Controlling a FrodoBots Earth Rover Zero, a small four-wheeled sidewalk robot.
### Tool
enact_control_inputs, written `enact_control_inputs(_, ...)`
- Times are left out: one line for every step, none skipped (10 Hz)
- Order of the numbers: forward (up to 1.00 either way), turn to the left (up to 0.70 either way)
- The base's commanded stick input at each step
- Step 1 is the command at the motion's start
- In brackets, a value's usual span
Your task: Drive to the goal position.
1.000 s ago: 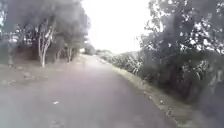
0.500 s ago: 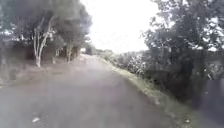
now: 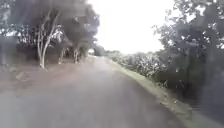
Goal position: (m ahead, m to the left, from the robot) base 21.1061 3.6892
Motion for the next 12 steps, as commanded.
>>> enact_control_inputs(1.0,0.0)
enact_control_inputs(1.0,0.0)
enact_control_inputs(1.0,0.0)
enact_control_inputs(1.0,0.0)
enact_control_inputs(1.0,0.0)
enact_control_inputs(1.0,0.0)
enact_control_inputs(1.0,0.0)
enact_control_inputs(1.0,0.0)
enact_control_inputs(1.0,0.0)
enact_control_inputs(1.0,0.0)
enact_control_inputs(1.0,0.0)
enact_control_inputs(1.0,0.0)
